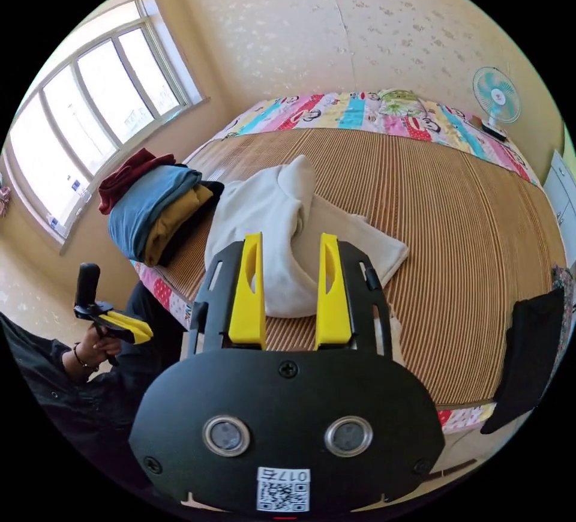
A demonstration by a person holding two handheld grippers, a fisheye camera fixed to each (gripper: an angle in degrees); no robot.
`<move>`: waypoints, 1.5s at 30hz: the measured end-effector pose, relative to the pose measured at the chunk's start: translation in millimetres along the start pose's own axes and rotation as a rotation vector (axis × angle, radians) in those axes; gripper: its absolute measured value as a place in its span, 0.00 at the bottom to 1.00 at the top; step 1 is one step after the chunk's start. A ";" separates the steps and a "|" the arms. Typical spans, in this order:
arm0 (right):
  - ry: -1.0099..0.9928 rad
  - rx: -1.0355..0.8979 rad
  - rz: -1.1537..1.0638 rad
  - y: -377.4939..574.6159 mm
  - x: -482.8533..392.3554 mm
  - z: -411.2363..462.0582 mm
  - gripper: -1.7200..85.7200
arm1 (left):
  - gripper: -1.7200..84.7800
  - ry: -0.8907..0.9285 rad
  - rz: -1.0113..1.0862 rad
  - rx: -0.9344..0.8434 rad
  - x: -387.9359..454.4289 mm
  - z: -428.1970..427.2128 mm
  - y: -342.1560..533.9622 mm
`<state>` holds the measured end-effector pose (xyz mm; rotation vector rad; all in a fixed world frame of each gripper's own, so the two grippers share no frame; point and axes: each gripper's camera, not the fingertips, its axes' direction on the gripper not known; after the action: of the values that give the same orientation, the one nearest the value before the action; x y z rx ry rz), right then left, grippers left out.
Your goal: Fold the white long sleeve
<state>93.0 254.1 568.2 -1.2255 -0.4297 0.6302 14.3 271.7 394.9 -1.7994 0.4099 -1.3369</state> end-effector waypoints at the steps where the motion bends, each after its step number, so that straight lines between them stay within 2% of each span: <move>1: -0.095 -0.025 -0.019 -0.6 6.2 7.4 0.12 | 0.07 -0.002 -0.001 0.013 2.7 2.3 -4.0; 3: -0.336 0.063 -0.161 20.6 -2.0 4.1 0.08 | 0.08 -0.007 -0.007 0.051 4.6 -2.8 -9.5; 7: -0.485 0.081 -0.452 68.4 -66.0 -18.1 0.06 | 0.10 -0.084 -0.032 0.260 1.8 -55.2 -11.2; 11: -0.687 -0.089 -0.552 130.6 -107.4 6.6 0.06 | 0.11 -0.144 -0.005 0.533 -4.3 -108.5 -1.2; 13: -0.702 -0.183 -0.510 156.4 -105.3 24.7 0.06 | 0.11 -0.173 -0.019 0.563 -12.5 -116.7 -7.8; 15: -0.712 -0.284 -0.387 179.0 -88.5 41.5 0.06 | 0.11 -0.175 -0.042 0.535 -25.0 -115.0 -21.6; 17: -0.674 -0.306 -0.361 188.1 -77.9 37.0 0.06 | 0.11 -0.157 -0.067 0.497 -41.6 -103.1 -38.1; 23: -0.650 -0.336 -0.435 168.1 -56.2 -2.8 0.06 | 0.16 -0.119 -0.114 0.329 -81.6 -57.7 -85.1; 28: -0.429 -0.460 -0.590 160.3 -83.1 1.0 0.06 | 0.17 -0.033 -0.098 0.323 -104.7 -53.7 -111.5; 30: -0.369 -0.477 -0.630 160.1 -93.6 4.1 0.06 | 0.17 -0.056 -0.098 0.274 -111.4 -53.0 -125.5; 34: -0.284 -0.511 -0.637 156.7 -100.1 9.9 0.06 | 0.17 -0.250 -0.129 0.012 -146.1 -26.8 -151.4; 35: -0.275 -0.516 -0.632 156.5 -99.2 9.7 0.06 | 0.16 -0.240 -0.118 -0.036 -160.7 -18.8 -149.0; 39: -0.304 -0.493 -0.573 157.2 -80.4 -14.1 0.06 | 0.08 -0.061 -0.057 -0.042 -209.3 -18.6 -124.3; 41: -0.369 -0.440 -0.541 156.3 -65.4 -39.0 0.06 | 0.07 0.070 0.117 -0.009 -220.1 -41.0 -109.5; 42: -0.438 -0.387 -0.518 155.3 -52.4 -60.4 0.06 | 0.07 0.113 0.170 0.016 -220.3 -50.8 -104.9; 44: -0.579 -0.283 -0.498 152.9 -29.5 -100.6 0.06 | 0.07 0.367 0.381 0.176 -226.7 -100.2 -83.8; 45: -0.682 -0.189 -0.483 150.6 -11.5 -133.4 0.06 | 0.07 0.432 0.422 0.220 -231.3 -113.1 -79.0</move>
<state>134.9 180.1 385.5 -1.0003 -1.3370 0.5807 -191.8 428.0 320.1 -1.1555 0.7928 -1.3938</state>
